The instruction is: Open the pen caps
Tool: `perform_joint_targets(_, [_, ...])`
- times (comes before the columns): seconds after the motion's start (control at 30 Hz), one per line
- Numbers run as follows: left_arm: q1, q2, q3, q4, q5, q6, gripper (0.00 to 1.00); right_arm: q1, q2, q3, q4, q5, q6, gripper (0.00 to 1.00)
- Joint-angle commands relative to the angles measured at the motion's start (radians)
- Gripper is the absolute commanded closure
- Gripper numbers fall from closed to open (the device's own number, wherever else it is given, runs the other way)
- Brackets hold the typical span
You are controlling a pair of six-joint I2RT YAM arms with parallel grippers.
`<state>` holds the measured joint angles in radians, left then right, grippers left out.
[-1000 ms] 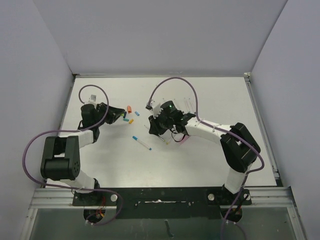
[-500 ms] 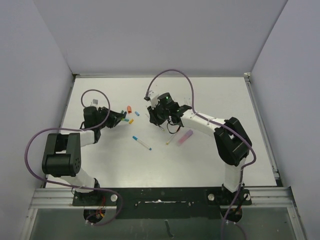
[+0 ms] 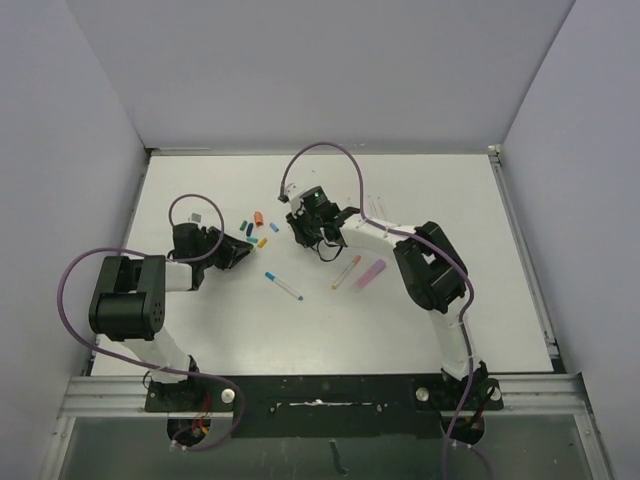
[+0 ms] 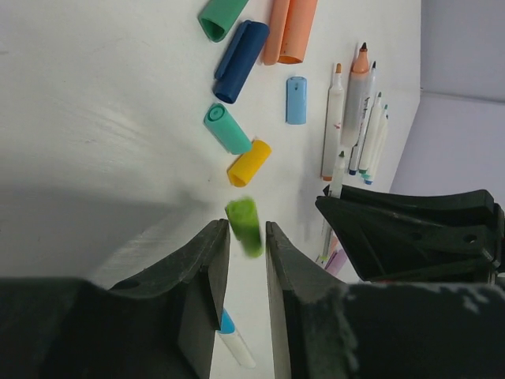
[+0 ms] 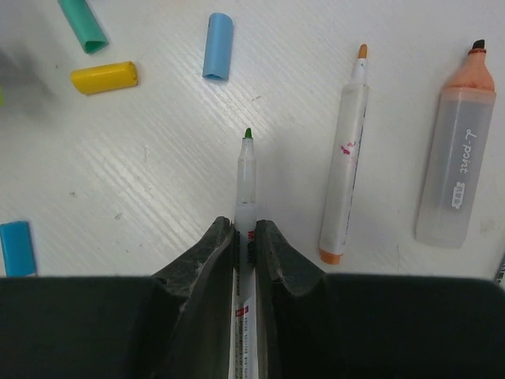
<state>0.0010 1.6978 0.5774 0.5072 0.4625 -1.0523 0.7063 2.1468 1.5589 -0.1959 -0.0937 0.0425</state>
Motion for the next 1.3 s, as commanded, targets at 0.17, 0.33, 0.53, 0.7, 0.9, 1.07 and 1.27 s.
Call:
perform_joint_targets(0.17, [0.014,0.001,0.0,0.027,0.003,0.021,0.68,-0.007,0.047,0.091,0.021,0.029,-0.011,0.98])
perform_joint_targets(0.33, [0.019,-0.037,-0.007,0.037,0.013,0.003,0.65,-0.008,0.084,0.131,0.009,0.031,-0.012,0.94])
perform_joint_targets(0.53, [0.026,-0.123,-0.049,0.157,0.039,-0.036,0.59,-0.01,0.105,0.165,-0.001,0.029,-0.013,0.79])
perform_joint_targets(0.7, [0.025,-0.184,-0.048,0.168,0.053,-0.043,0.42,-0.011,0.072,0.134,0.021,0.034,-0.015,0.49])
perform_joint_targets(0.9, [0.025,-0.233,-0.045,0.152,0.051,-0.045,0.1,-0.005,-0.049,0.037,0.049,0.025,-0.029,0.43])
perform_joint_targets(1.07, [0.025,-0.268,-0.041,0.128,0.055,-0.04,0.02,0.025,-0.201,-0.11,0.051,0.005,-0.036,0.34])
perform_joint_targets(1.27, [0.025,-0.252,-0.024,0.138,0.084,-0.049,0.02,0.097,-0.333,-0.271,0.043,-0.015,-0.043,0.29])
